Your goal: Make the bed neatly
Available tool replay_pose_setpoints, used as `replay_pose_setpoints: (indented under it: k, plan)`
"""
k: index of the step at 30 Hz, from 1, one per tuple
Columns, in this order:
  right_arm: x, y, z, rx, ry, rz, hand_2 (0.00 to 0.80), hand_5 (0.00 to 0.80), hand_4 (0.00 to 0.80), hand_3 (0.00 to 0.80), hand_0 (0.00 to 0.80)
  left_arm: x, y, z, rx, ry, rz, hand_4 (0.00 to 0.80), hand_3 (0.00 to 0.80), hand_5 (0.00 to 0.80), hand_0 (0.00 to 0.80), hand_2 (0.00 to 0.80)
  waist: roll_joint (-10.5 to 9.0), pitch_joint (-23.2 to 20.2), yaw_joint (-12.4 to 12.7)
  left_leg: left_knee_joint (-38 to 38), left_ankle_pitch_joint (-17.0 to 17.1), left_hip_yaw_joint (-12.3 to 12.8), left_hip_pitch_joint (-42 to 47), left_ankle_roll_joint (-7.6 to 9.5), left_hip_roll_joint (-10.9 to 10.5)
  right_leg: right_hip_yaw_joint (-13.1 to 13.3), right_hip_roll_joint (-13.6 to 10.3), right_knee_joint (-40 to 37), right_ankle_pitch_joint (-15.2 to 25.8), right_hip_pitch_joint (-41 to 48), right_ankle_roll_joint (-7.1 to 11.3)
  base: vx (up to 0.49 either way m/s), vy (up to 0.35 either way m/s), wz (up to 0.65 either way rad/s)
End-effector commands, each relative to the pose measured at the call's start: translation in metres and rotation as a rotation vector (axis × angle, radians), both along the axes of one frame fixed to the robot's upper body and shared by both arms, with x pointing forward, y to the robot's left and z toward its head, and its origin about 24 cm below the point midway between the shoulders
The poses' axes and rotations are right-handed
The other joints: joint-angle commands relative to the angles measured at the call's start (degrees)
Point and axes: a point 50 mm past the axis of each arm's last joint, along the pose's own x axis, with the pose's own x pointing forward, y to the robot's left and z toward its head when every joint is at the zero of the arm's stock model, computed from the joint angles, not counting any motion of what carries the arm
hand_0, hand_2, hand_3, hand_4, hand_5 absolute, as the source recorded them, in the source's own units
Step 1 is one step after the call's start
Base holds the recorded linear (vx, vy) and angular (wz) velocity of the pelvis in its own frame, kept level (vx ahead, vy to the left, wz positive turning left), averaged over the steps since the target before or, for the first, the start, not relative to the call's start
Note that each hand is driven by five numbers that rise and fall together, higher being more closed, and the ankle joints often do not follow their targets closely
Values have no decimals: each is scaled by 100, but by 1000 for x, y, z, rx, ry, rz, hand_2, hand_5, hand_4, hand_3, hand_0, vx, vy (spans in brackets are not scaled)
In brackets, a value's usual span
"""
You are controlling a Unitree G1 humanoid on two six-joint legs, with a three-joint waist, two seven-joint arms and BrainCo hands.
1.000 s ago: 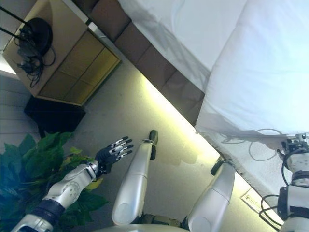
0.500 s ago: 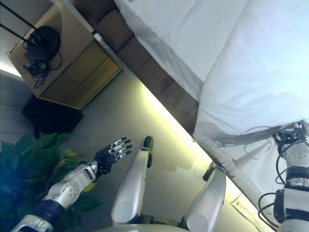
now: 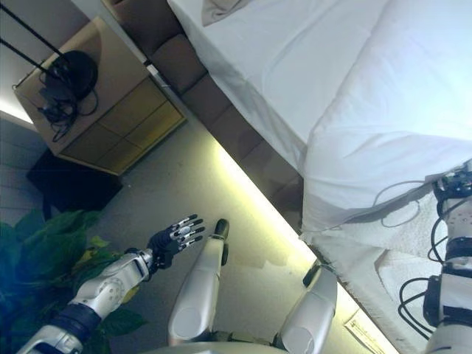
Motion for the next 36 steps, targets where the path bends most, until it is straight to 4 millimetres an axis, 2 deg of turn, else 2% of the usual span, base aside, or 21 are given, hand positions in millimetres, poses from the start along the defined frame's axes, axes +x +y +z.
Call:
replay_pose_setpoints:
  k: [1,8,12,16,21,24,30,34,36]
  plan:
    - [-4,-15,30,-43,-181,-48,0,0,0,0,0,2,3,0,19,-9,1,0,0,0,0,0,-71,-396,206,-173,23,-200,303,-94,450,247,-145,-475,959,-161,209,0,0,0]
    - [-2,-10,27,-84,-143,-13,0,0,0,0,0,-4,5,-6,5,9,11,0,0,0,0,0,-139,-523,165,-298,56,-167,476,-112,519,292,-92,-581,982,-25,226,22,5,1]
    - [-5,1,-1,-74,-54,34,0,0,0,0,0,-7,3,-8,-6,14,23,0,0,0,0,0,-230,-648,143,-553,120,-151,825,-110,580,276,-34,-855,1075,294,238,42,-6,1]
    - [-11,22,-42,-51,2,89,0,0,0,0,0,-10,1,-10,-19,26,32,0,0,0,0,0,-300,-828,85,-880,201,-143,1251,-87,623,302,49,-1197,1165,668,255,57,6,-2]
    - [-22,50,-79,-22,40,129,0,0,0,0,0,-19,-2,-18,-33,62,45,0,0,0,0,0,-312,-1029,-27,-1140,237,-77,1701,-56,675,351,116,-1393,1145,1040,272,90,19,-4]
    - [-40,66,-105,-30,117,136,0,0,0,0,0,-28,-1,-25,-34,97,65,0,0,0,0,0,-317,-1119,-143,-1215,217,-35,1916,-52,709,403,143,-1386,1084,1192,272,115,11,-6]
    - [-82,84,-149,-77,327,127,0,0,0,0,0,-38,6,-31,-29,118,104,0,0,0,0,0,-331,-1132,-303,-1355,264,33,2083,-28,768,412,190,-1451,1099,1288,272,28,-2,-2]
    - [-114,86,-177,-60,434,104,0,0,0,0,0,-38,8,-31,-22,108,123,0,0,0,0,0,-353,-1084,-352,-1361,285,47,2041,-45,814,423,221,-1470,1126,1244,272,-43,-22,2]
    - [-139,84,-193,-16,480,68,0,0,0,0,0,-38,10,-31,-12,104,126,0,0,0,0,0,-372,-1049,-373,-1337,280,38,2005,-62,832,435,241,-1461,1128,1211,272,-50,-47,2]
